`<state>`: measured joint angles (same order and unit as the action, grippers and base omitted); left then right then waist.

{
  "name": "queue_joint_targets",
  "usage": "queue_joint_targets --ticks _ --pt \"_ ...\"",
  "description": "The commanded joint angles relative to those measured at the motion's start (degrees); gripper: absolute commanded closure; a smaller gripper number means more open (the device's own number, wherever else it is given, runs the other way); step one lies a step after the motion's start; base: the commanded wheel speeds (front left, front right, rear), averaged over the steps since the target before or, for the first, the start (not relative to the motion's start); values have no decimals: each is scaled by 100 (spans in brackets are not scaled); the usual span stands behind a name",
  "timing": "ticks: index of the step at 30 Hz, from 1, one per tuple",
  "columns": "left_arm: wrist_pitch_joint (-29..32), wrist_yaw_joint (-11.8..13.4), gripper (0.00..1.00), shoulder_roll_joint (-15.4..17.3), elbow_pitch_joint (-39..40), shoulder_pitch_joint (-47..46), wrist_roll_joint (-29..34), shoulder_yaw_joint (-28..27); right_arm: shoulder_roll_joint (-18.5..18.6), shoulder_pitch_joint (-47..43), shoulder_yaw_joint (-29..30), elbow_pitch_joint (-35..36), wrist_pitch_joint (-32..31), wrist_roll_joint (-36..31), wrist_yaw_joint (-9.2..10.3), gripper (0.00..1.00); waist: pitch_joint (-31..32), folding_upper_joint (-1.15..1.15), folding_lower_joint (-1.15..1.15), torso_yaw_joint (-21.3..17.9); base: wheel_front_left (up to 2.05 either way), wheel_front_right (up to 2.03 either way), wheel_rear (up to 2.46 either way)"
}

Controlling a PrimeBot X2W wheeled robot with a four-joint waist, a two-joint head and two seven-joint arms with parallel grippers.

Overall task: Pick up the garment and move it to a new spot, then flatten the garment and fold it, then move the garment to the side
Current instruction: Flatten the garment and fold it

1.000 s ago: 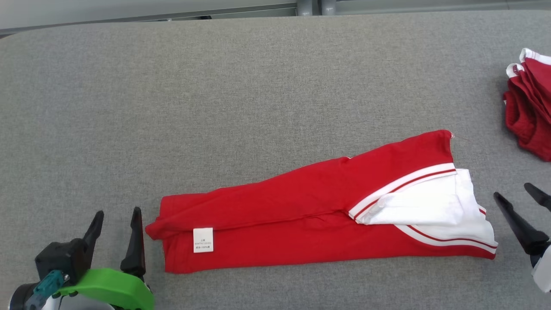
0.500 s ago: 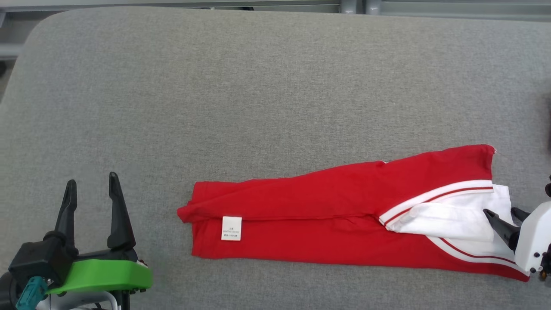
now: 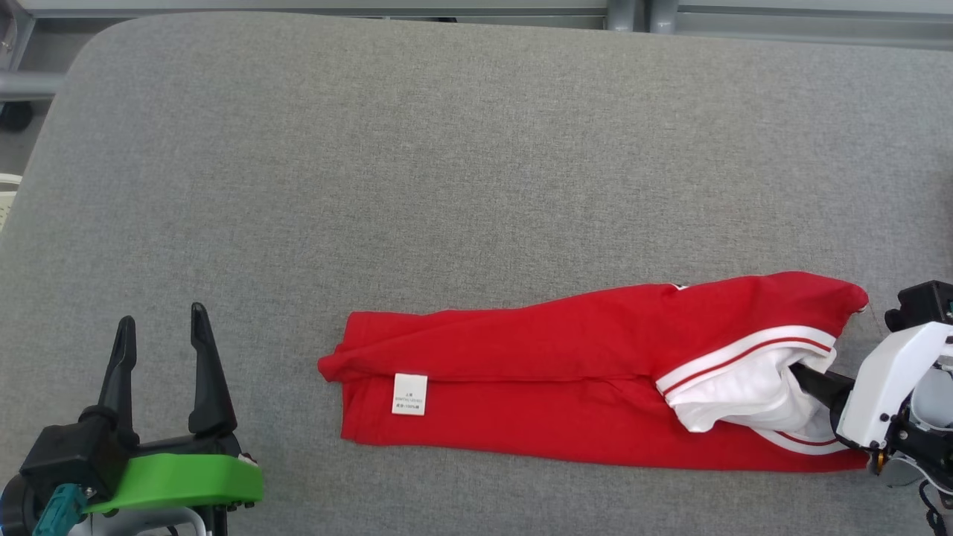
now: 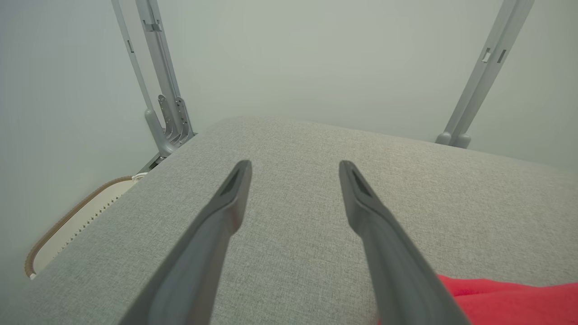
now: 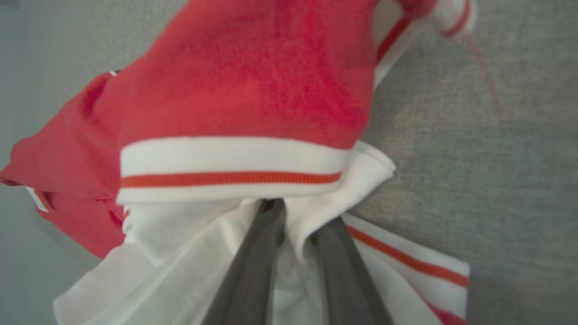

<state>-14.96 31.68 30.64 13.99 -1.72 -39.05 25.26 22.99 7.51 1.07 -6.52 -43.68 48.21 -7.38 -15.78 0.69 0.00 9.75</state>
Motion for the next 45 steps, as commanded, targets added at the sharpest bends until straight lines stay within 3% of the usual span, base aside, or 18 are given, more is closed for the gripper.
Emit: queue_joint_targets --ticks 1,8,13,16,19,22,26,30,34,38,45 --pt "-27 -47 0 5 -31 76 53 -36 -20 15 0 -79 47 131 -18 100 35 -69 0 -24 0 0 0" --pt "-23 -36 0 100 -33 175 -12 -117 517 -123 941 -196 -33 688 -10 100 190 -69 0 -167 0 0 0" --pt "28 -90 0 161 -13 238 -44 -89 938 -376 2062 -158 -393 660 -11 100 258 -69 0 -288 0 0 0" --pt "23 -97 0 190 -26 263 -31 -112 1021 -468 2712 105 -661 610 -12 100 294 -69 0 -337 0 0 0" --pt "16 -115 0 213 -97 339 -30 -124 1018 -380 2980 644 -1004 803 -12 100 394 -69 0 -405 0 0 0" --pt "22 -119 0 246 -255 490 -30 -89 899 -421 2605 1318 -1410 869 -12 100 619 -69 0 -508 0 0 0" --pt "20 -211 0 239 -383 499 -94 -60 520 -449 1661 2316 -1768 788 -12 100 725 -69 0 -578 0 0 0" --pt "54 -550 0 221 -562 328 -156 117 -10 -253 562 2668 -1646 286 -12 100 750 -69 0 -564 0 0 0" --pt "59 -832 0 176 -730 219 -193 265 -289 -126 -187 2436 -1377 -206 -12 100 785 -69 0 -473 0 0 0" --pt "29 -1390 0 106 -1085 -10 -198 477 -670 164 -1213 1603 -633 -872 -13 100 814 -69 0 -278 0 0 0" --pt "-8 -1817 0 -45 -1586 -182 -122 500 -1035 688 -2313 370 184 -1465 -12 100 827 -69 0 -141 0 0 0"
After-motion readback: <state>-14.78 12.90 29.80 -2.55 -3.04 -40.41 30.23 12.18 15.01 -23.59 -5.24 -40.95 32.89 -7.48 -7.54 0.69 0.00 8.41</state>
